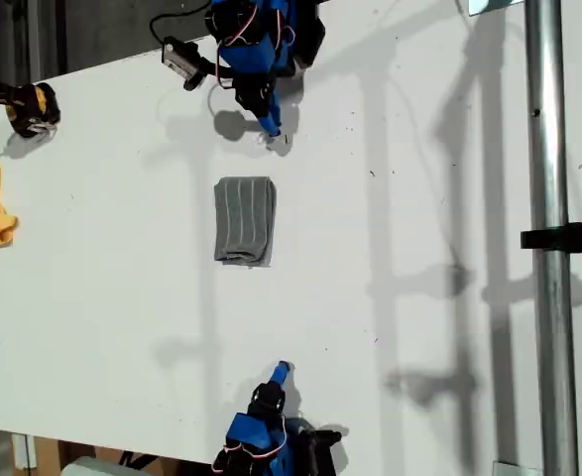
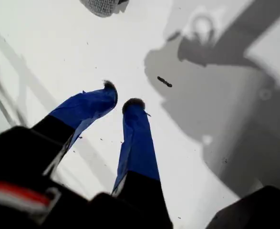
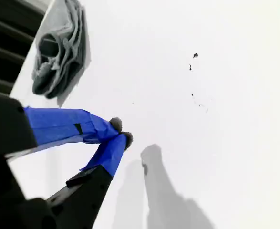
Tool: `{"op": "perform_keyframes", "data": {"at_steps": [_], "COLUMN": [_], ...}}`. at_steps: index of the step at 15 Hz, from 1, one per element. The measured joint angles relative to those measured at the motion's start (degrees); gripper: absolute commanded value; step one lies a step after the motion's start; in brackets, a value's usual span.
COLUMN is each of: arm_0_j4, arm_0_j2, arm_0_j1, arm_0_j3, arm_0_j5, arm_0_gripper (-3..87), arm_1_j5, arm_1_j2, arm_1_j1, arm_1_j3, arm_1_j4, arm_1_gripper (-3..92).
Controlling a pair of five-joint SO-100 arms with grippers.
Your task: Grasp corners of a towel and fold twice.
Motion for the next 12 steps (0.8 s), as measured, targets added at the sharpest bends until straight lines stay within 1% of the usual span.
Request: {"op": "perform_keyframes", "data": {"at_steps": [1, 2, 3, 12], "arm_0_j4": [0.00, 0.00, 0.00, 0.00], "arm_0_j2": [0.00, 0.00, 0.00, 0.00], "arm_0_j1": [0.09, 0.35, 0.26, 0.26], "arm_0_j3": [0.00, 0.00, 0.00, 0.00], "arm_0_j5": [6.94, 9.76, 10.81, 11.25], "arm_0_gripper": [-1.4, -1.4, -1.4, -1.4], "arm_1_j5": [-1.32, -2.20, -2.46, -2.46], "arm_1_j2": [0.00, 0.00, 0.00, 0.00], "arm_1_j1": [-1.14, -1.85, -1.49, -1.76], "arm_1_j3": [0.00, 0.00, 0.00, 0.00], "arm_1_j4": [0.09, 0.09, 0.18, 0.35], "arm_1_gripper": [8.6, 8.6, 8.6, 8.6]}}
